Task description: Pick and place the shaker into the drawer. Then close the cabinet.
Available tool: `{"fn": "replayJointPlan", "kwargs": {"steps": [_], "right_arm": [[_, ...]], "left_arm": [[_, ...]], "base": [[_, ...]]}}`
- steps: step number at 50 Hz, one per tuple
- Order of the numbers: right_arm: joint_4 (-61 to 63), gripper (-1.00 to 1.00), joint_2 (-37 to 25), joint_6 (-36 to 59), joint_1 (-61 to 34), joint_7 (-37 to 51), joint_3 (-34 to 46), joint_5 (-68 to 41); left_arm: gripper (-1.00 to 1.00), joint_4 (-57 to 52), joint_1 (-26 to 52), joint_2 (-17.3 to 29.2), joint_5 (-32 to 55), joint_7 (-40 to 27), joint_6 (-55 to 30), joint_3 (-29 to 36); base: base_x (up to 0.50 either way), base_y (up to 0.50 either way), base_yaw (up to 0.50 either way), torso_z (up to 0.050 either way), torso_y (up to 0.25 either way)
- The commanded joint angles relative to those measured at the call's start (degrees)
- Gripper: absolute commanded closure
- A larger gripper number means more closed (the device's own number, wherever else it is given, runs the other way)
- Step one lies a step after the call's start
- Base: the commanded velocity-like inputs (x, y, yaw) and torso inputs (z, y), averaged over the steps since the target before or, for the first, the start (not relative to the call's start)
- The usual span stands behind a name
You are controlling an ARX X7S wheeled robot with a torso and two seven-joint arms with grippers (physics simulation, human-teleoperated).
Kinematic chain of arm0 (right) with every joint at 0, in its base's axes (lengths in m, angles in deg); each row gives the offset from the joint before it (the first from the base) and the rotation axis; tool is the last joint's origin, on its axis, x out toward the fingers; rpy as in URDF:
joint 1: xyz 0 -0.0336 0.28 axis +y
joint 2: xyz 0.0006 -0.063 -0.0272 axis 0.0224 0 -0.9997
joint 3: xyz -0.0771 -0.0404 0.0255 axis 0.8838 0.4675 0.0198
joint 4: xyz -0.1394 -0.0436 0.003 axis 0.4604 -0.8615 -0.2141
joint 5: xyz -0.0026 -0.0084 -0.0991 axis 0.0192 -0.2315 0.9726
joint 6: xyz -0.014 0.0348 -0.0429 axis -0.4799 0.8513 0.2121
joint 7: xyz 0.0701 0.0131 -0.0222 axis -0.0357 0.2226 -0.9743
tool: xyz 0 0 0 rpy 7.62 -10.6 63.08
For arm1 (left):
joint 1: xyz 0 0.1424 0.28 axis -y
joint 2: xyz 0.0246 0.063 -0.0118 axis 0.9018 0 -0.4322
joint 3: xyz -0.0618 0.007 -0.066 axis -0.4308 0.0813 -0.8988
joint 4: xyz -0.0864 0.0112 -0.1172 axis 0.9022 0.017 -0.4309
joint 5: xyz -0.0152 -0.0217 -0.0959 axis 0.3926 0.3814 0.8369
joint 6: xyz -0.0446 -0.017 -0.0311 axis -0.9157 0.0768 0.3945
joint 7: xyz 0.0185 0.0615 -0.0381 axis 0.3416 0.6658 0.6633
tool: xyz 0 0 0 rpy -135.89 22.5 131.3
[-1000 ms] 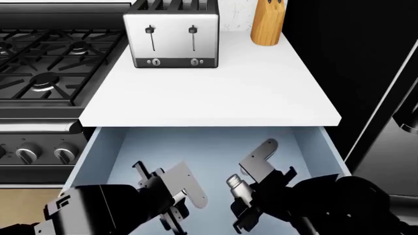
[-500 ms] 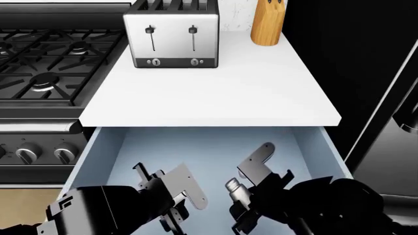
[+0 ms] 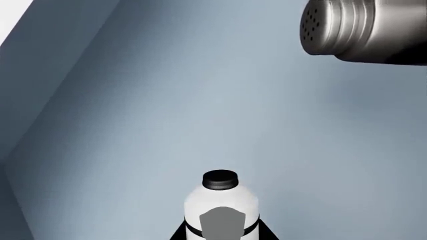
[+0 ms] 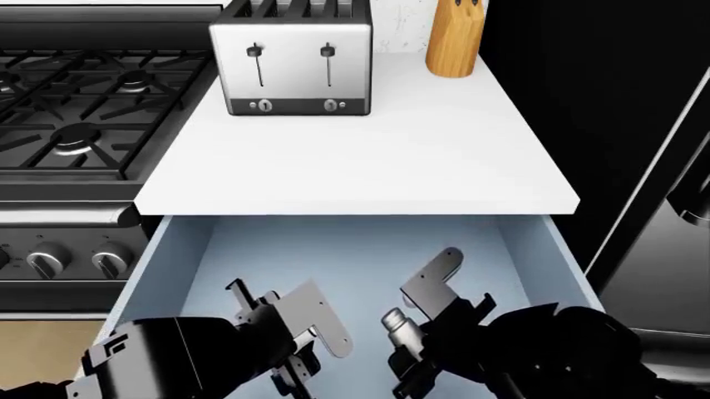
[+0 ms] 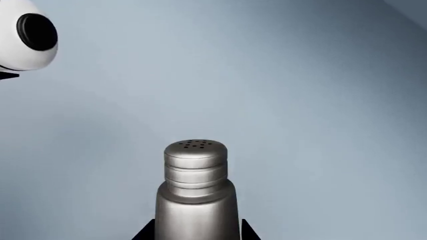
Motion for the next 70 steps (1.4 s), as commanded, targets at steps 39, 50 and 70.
{"fn": "replayJointPlan", "kwargs": {"steps": [39,50,70], "right_arm": [[3.87,-1.0,-0.56,6.59,-5.11,5.14,-2.8,-4.54],[7.21,-1.0,-1.51,9.16,-6.95,7.97,-5.42,-8.56],[14.14,-1.0,-3.21,16.28,-13.39,21.15,-14.28,-26.33]], "left_arm": [[-1.0,-5.2,4.83,1.48,4.22,-2.95,-5.59,-5.38],[-1.0,-9.24,6.69,2.52,9.29,-4.8,-9.03,-10.44],[-1.0,-15.41,11.72,4.78,31.55,-14.94,-18.58,-29.44]], "base": [[0.0,0.0,0.0,0.0,0.0],[0.0,0.0,0.0,0.0,0.0],[0.0,0.0,0.0,0.0,0.0]]}}
